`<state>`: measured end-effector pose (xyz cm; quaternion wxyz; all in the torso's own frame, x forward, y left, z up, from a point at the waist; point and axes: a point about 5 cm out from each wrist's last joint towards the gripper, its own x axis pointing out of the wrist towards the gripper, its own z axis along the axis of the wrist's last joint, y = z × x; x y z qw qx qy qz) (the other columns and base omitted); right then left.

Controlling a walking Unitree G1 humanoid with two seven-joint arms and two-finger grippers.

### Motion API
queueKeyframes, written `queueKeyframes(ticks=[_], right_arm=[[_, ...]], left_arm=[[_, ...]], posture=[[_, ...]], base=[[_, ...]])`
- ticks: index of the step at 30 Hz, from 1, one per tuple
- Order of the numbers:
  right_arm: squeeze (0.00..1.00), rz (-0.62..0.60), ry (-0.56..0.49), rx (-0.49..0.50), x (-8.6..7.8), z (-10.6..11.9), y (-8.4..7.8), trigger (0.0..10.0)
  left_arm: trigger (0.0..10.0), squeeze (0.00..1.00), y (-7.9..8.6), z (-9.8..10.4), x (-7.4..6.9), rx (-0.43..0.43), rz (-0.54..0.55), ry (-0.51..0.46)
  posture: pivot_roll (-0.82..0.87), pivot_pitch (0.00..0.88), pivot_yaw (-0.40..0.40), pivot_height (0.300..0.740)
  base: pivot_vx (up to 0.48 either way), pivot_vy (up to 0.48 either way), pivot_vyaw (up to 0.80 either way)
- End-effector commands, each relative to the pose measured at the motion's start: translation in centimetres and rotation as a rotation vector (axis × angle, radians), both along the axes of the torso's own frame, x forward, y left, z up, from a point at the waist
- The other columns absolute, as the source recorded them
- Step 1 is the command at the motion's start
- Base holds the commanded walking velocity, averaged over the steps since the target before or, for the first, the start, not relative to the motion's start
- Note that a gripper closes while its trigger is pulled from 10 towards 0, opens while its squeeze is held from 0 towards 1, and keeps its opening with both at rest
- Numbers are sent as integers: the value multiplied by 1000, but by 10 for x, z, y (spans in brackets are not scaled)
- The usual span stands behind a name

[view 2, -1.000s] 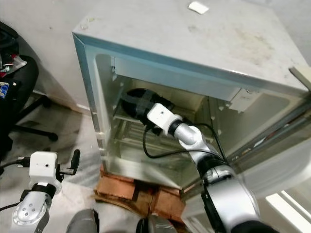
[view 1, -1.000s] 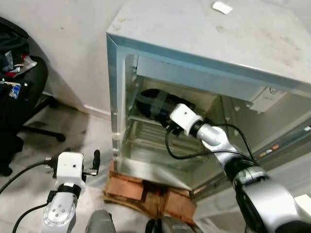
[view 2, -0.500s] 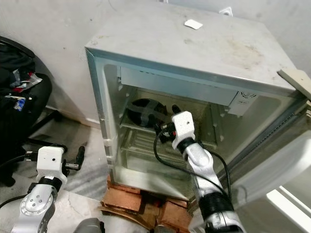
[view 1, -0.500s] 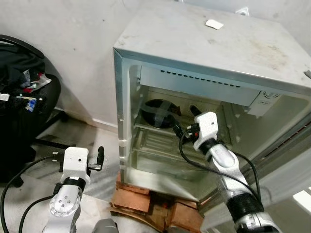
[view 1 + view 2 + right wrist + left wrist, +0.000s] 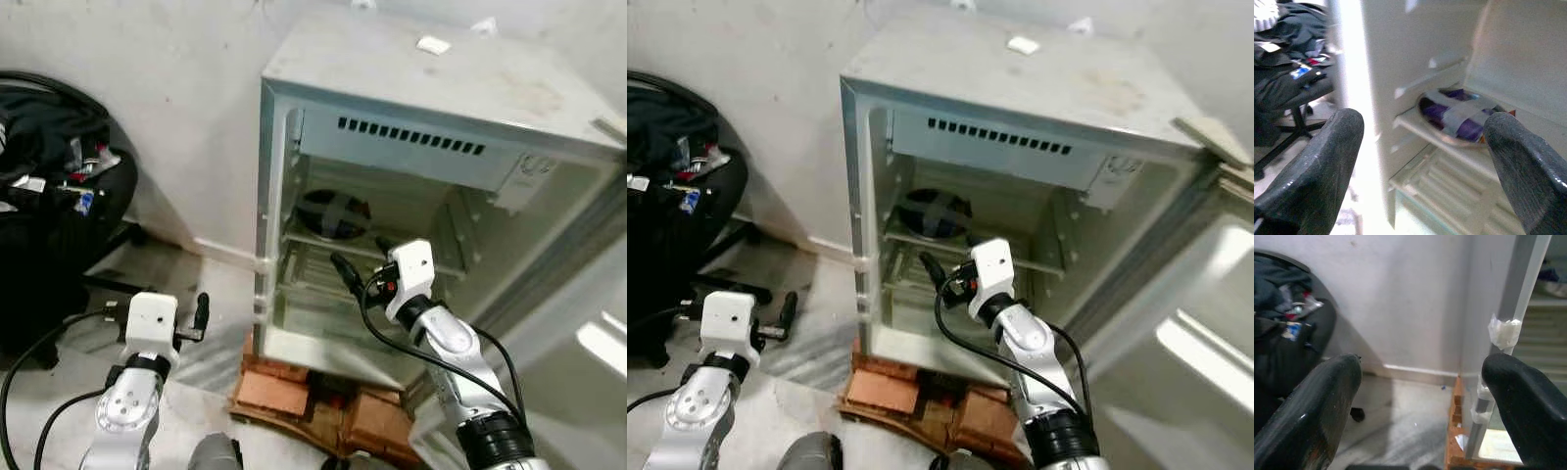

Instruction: Restocking fridge

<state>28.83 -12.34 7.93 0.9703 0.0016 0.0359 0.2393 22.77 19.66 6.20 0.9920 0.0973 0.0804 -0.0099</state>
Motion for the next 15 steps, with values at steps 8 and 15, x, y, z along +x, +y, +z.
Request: queueKeyframes(ticks=[8, 15], right_arm=[[0, -10, 8, -42, 1, 5, -4, 10000], [0, 22, 25, -110, -3, -4, -12, 10000]], left_arm=[[10000, 0, -4, -2, 3, -5, -14, -1], [10000, 0, -5, -2, 5, -4, -23, -5]], posture=[[91, 0, -69, 740], [84, 0, -57, 740]], base=[[-269, 0, 0], [-263, 0, 0]])
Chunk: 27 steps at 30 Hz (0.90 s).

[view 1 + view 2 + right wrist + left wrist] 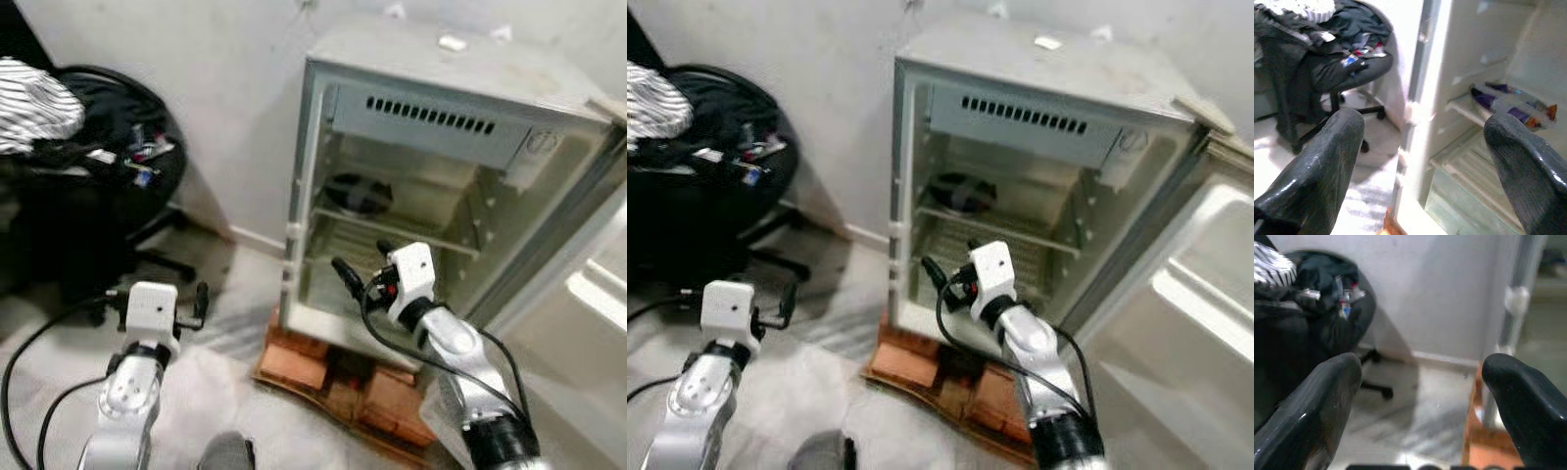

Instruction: Restocking fridge

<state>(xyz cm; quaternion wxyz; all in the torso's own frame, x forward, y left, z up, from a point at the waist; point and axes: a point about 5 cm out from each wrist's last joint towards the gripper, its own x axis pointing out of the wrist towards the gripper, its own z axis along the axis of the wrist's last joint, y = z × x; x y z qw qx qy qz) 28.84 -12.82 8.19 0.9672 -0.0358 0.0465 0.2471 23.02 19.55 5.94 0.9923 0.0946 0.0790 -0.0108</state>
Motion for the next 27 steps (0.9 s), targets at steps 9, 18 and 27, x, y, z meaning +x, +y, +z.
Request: queueKeyframes(ticks=[9, 18, 27], right_arm=[[0, 47, 112, 27, -19, -19, -14, 10000], [0, -210, 51, 46, -16, -19, -8, 10000], [0, -294, 31, 161, -14, -7, -14, 10000]], left_arm=[[10000, 0, -12, -6, 1, 4, -68, 24], [10000, 0, -6, -2, 5, 12, -47, 3], [10000, 0, -7, -1, 9, -11, -72, -9]], posture=[[66, 0, -38, 740], [86, 0, -47, 740], [61, 0, -30, 740]], base=[[-279, 0, 0], [-266, 0, 0], [-84, 0, 0]])
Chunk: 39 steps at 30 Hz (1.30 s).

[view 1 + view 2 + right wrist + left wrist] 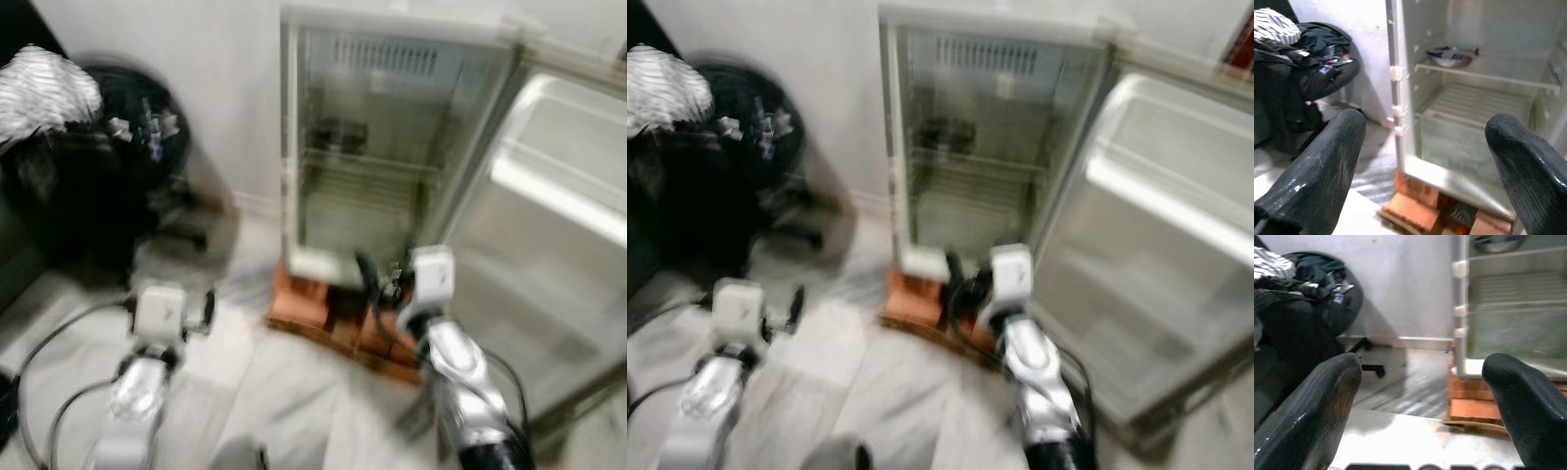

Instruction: Restocking fridge

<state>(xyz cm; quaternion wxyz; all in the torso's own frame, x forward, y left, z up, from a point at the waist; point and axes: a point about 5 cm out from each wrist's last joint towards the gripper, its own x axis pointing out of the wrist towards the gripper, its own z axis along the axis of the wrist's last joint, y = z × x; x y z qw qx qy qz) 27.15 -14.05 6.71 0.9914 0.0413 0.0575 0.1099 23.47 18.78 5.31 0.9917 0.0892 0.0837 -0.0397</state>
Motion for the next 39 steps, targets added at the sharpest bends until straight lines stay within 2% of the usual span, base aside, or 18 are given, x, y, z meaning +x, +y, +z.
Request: queueKeyframes(ticks=[1, 4, 8, 10, 13, 17, 31, 39], right_arm=[[0, 2, -7, 92, 3, 7, -2, 10000], [0, -29, -5, 29, 5, 6, -6, 10000], [0, -20, -12, -47, 8, 6, -4, 10000], [0, 6, 26, 0, 7, 4, 1, 10000], [0, 2, 2, -36, 7, 5, 0, 10000], [0, 28, 27, -44, 5, 1, 1, 10000], [0, 43, 9, -13, 7, 6, -1, 10000], [0, 28, 5, -10, 8, 6, -4, 10000]], left_arm=[[10000, 0, -2, 9, 6, -8, -37, -46], [10000, 0, -4, 10, 8, -8, -57, -49], [10000, 0, -5, 11, 8, -19, -66, -51], [10000, 0, -6, 9, 7, -20, -70, -47], [10000, 0, -8, 8, 6, -17, -80, -45], [10000, 0, -9, 8, 6, -7, -87, -47], [10000, 0, -10, 7, 7, -1, -89, -44], [10000, 0, -8, 6, 6, 4, -85, -41]], posture=[[61, 0, -30, 740], [56, 0, -33, 740], [55, 0, -34, 740], [56, 0, -34, 740], [56, 0, -36, 740], [56, 0, -37, 740], [52, 0, -38, 740], [53, 0, -37, 740]], base=[[0, 0, 0], [0, 0, 0], [0, -76, 0], [0, -442, 0], [0, -480, 0], [0, -480, 0], [0, -480, 0], [0, -480, -769]])
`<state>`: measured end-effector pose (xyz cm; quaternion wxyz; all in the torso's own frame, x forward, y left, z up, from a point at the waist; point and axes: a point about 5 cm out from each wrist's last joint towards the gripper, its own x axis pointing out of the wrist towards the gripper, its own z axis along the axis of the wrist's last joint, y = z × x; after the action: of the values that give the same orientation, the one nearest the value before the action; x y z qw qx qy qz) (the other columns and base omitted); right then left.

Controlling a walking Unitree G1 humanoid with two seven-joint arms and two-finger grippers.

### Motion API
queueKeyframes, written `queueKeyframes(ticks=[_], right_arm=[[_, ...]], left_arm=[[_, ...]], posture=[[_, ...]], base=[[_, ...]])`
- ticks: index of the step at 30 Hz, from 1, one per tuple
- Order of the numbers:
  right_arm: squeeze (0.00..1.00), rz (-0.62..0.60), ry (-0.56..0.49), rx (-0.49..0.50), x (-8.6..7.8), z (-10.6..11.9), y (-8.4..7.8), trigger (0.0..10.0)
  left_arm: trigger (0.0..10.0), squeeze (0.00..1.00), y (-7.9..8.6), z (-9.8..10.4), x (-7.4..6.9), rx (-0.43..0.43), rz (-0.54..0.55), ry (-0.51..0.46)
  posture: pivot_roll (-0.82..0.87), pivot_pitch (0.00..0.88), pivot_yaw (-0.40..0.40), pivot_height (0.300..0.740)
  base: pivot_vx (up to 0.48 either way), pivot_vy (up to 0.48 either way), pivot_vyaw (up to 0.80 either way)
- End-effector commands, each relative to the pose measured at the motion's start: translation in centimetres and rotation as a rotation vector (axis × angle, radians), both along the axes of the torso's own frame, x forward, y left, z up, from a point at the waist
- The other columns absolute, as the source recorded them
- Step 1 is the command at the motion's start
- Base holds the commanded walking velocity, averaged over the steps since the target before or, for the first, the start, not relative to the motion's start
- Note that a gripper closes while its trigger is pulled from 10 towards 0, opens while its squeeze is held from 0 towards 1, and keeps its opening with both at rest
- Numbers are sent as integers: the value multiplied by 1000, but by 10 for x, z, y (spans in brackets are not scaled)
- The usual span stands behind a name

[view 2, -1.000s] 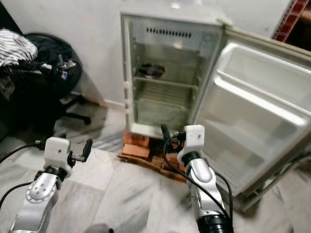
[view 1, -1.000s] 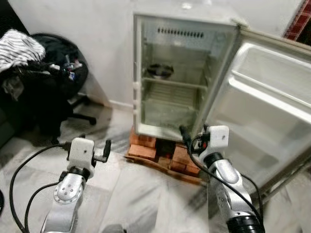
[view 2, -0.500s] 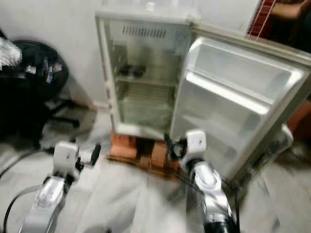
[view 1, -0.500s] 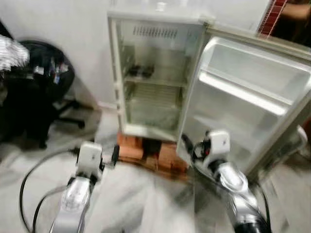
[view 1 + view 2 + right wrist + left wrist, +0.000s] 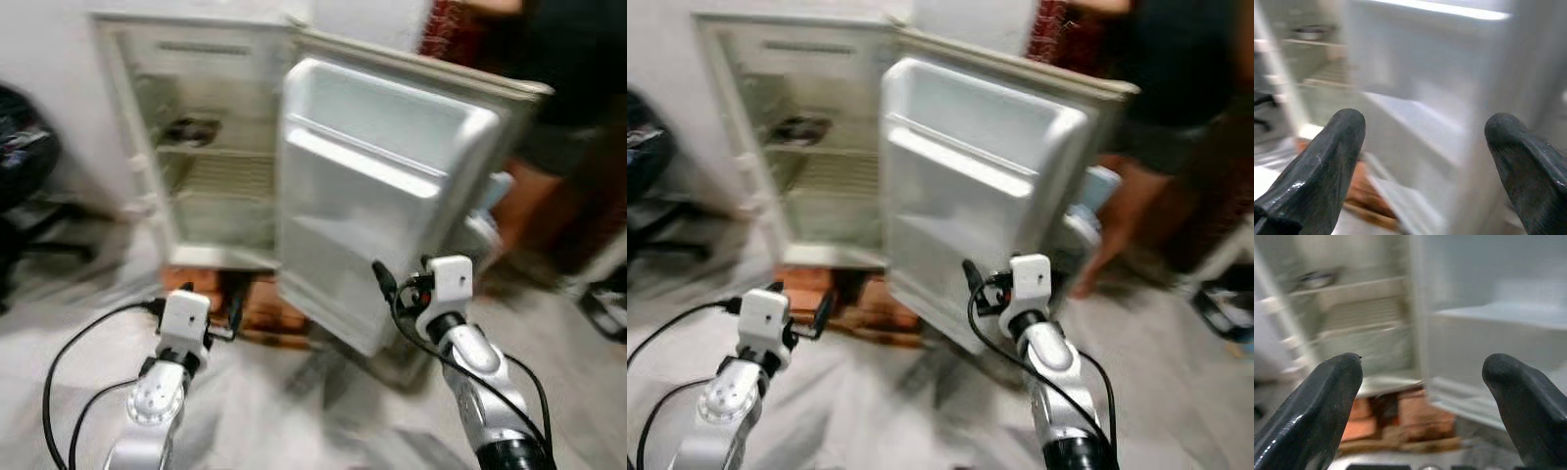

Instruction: Restocking fridge

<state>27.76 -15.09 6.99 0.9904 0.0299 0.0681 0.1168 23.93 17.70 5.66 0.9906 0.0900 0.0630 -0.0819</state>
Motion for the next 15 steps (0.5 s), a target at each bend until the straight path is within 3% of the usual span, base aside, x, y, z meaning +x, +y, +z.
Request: queueKeyframes(ticks=[1, 4, 7, 15], right_arm=[[0, 11, -15, 15, 3, 3, 7, 10000], [0, 9, -16, 17, 3, 4, 7, 10000], [0, 10, -21, 14, 5, 5, 7, 10000], [0, 1, -37, 21, 6, 7, 6, 10000]], left_arm=[[10000, 0, 3, 3, 2, 10, 3, -8], [10000, 0, 3, 3, 2, 10, 2, -8], [10000, 0, 2, 3, 3, 9, 7, -11], [10000, 0, 5, 3, 3, 13, 39, -15]], posture=[[52, 0, -37, 740], [52, 0, -36, 740], [53, 0, -36, 740], [54, 0, -33, 740]], base=[[0, -480, -800], [0, -480, -646], [0, -370, 0], [0, 0, 0]])
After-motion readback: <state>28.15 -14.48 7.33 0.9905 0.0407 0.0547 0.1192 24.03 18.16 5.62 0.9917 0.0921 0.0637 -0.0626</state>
